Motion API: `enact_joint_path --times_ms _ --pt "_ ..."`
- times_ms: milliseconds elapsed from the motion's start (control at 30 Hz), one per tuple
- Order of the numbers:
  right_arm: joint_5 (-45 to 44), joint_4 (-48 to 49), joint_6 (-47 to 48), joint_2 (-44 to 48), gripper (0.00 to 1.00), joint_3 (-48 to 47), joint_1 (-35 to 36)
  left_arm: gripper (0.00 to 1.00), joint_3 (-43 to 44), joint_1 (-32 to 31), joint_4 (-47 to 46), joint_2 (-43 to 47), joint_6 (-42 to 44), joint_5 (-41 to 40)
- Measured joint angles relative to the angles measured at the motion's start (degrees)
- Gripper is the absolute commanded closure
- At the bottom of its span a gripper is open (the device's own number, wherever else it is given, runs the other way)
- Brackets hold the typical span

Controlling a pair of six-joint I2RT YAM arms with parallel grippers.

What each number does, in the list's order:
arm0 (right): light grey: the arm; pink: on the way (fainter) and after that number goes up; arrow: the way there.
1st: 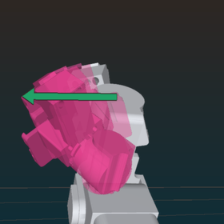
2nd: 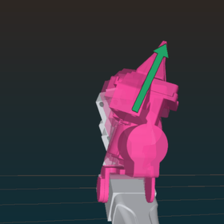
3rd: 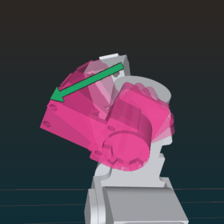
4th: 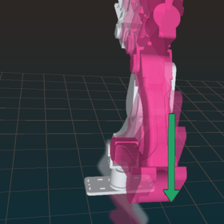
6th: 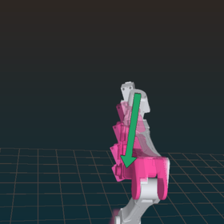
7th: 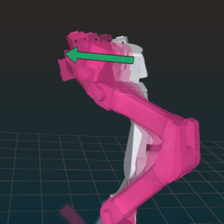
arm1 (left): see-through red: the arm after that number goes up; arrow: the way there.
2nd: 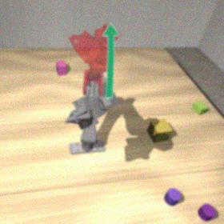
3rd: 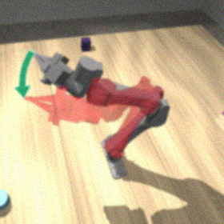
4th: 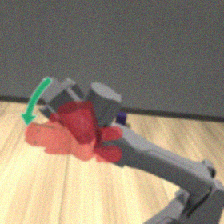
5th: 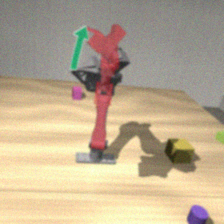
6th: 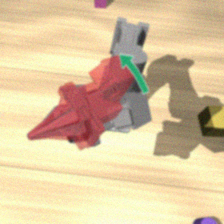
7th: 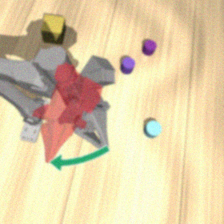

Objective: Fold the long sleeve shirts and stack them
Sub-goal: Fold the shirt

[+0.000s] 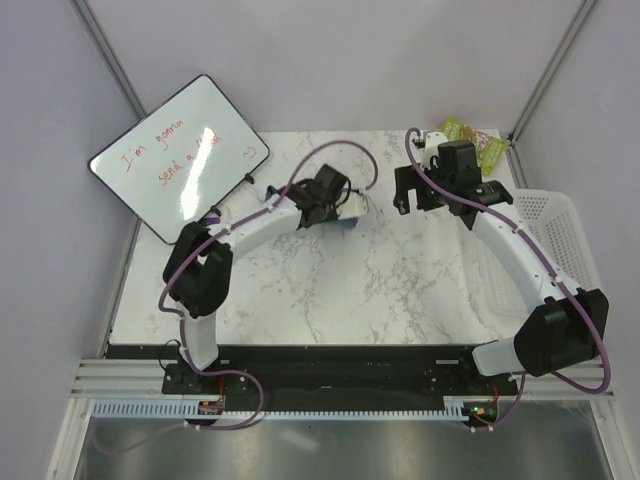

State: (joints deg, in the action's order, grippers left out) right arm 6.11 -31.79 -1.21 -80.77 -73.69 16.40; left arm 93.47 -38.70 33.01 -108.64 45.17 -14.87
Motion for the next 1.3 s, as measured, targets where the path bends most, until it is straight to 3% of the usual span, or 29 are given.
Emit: enact_joint_path --times_ms 167,333,400,433,467,533,567,700,800,900,1000,1133,1300 --pt "0.8 -0.3 1.1 0.2 0.02 0.7 -3.4 0.98 -18.4 -7.3 -2.8 -0.3 2.9 -6.5" --pt "1.9 -0.4 2.5 0.2 0.02 0.8 -3.8 0.95 -24.0 -16.4 -2.5 0.7 -3.4 -7.6" --pt "2.4 -0.4 3.1 0.2 0.02 0.9 -3.8 0.69 -25.3 -19.0 -2.2 1.9 -6.1 -7.1" --pt "3.1 -0.4 3.8 0.1 0.02 0.9 -3.8 0.63 -25.9 -19.7 -1.9 2.5 -7.0 -6.8" --pt "3.7 -0.4 4.5 0.0 0.02 0.9 -3.8 0.44 -27.0 -20.4 -1.7 3.6 -8.1 -5.5" --pt "5.7 -0.4 6.1 -0.7 0.02 0.9 -3.8 0.35 -28.8 -20.9 -0.5 6.1 -9.0 -2.9" --pt "7.0 -0.3 7.1 -1.3 0.02 0.9 -3.8 0.20 -29.7 -20.9 0.2 7.9 -9.5 -0.9" --pt "14.0 0.1 10.9 -7.6 0.07 -0.6 -3.6 0.19 -31.2 -20.9 3.3 18.8 -10.1 7.7" --pt "17.9 0.3 13.3 -15.9 0.16 -5.6 -2.3 0.02 -31.4 -20.9 3.4 28.3 -10.1 12.8" --pt "20.2 1.5 15.1 -25.1 0.28 -12.7 1.3 0.01 -33.6 -18.4 3.7 38.4 -10.7 18.9" --pt "21.2 2.0 17.1 -31.8 0.38 -18.3 6.6 0.01 -34.5 -11.5 6.1 44.1 -11.1 24.0" --pt "21.9 2.2 20.5 -38.8 0.49 -24.2 13.1 0.02 -34.8 -1.0 8.9 43.4 -11.7 28.7" --pt "22.6 -0.7 24.9 -42.0 0.80 -23.6 15.2 0.05 -34.2 13.8 11.4 37.3 -15.5 33.7"
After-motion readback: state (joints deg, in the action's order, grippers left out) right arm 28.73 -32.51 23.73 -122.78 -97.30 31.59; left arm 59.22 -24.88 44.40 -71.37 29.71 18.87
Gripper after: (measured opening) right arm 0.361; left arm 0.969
